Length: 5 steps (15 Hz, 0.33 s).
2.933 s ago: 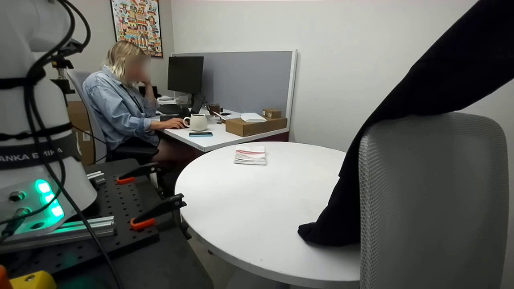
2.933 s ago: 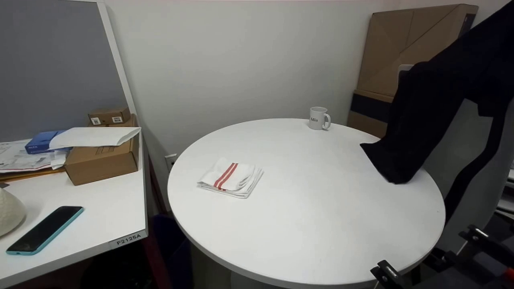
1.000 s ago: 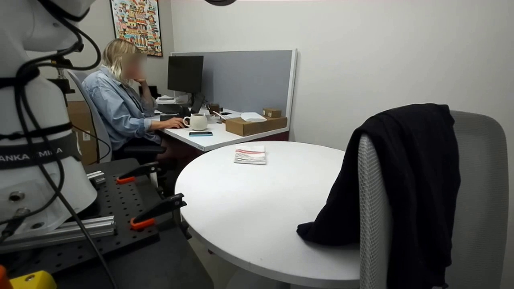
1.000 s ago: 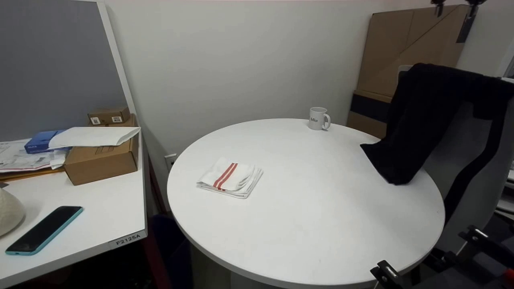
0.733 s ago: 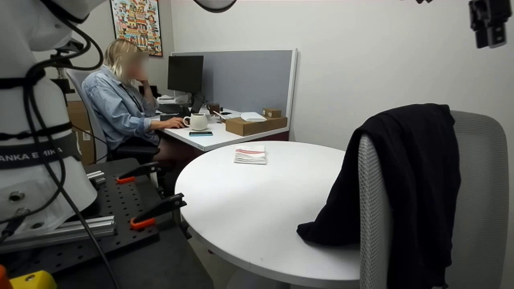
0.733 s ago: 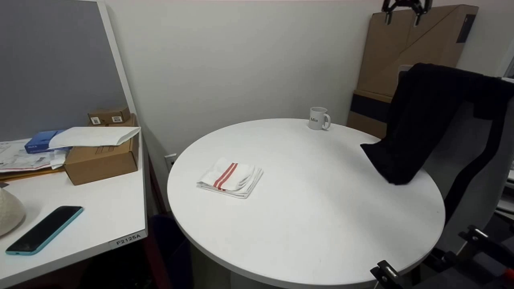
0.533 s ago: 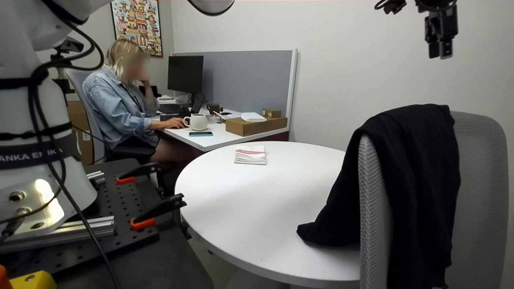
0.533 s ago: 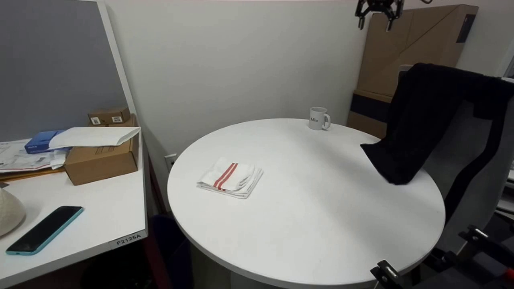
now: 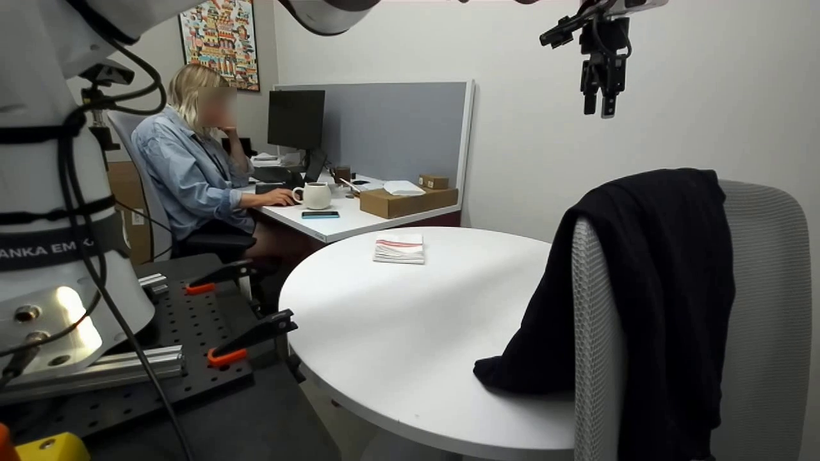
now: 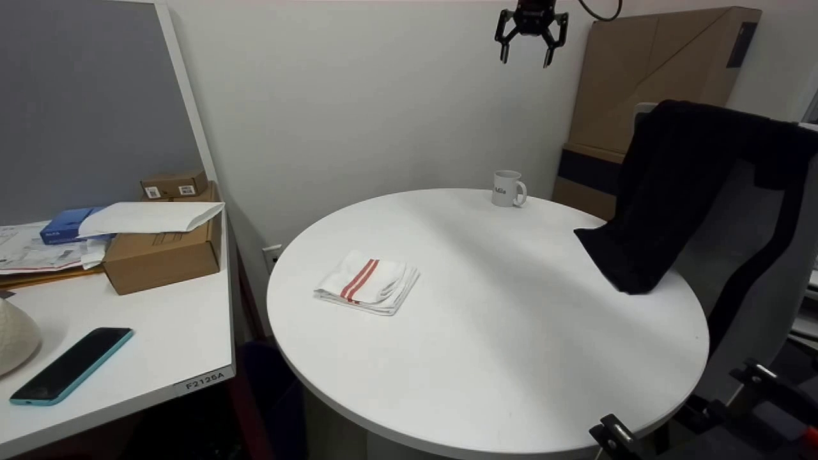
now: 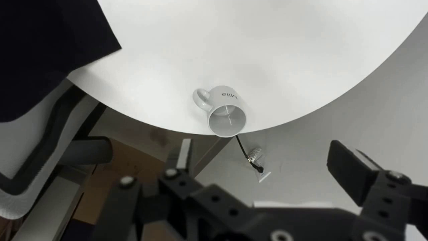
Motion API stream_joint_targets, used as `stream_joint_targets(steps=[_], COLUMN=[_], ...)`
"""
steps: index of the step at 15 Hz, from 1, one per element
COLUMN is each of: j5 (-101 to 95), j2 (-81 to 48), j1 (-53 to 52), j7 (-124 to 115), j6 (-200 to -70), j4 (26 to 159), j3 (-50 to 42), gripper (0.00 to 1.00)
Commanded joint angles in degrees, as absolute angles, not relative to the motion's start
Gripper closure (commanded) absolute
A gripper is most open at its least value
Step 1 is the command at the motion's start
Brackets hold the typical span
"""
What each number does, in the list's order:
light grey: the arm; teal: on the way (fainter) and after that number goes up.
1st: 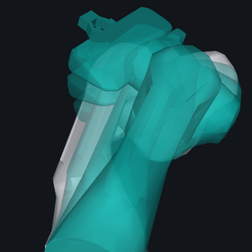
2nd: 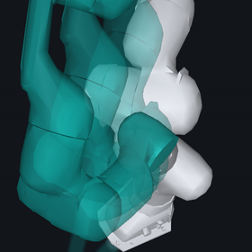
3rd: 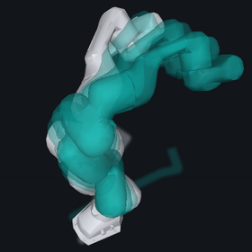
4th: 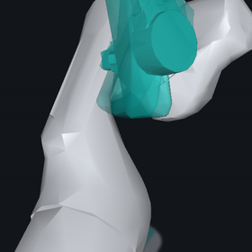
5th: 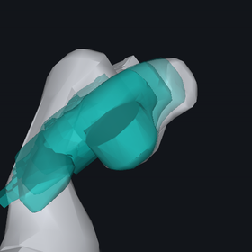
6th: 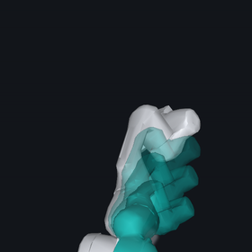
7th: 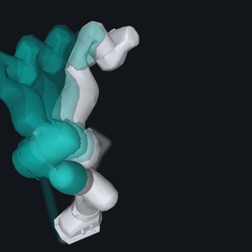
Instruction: Hang the black t-shirt on the backrest of the grey chair
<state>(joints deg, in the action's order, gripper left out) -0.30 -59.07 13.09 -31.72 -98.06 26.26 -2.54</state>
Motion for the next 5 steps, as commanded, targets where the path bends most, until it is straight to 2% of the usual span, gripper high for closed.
stream_joint_targets(steps=[1,5], j5=[0.8,0.9], j2=[-60.5,-60.5], j1=[12.8,13.5], j7=[-31.4,-30.8], j6=[-96.7,-96.7], j4=[23.5,23.5], j3=[-3.7,-3.7], gripper=[0.00,0.00])
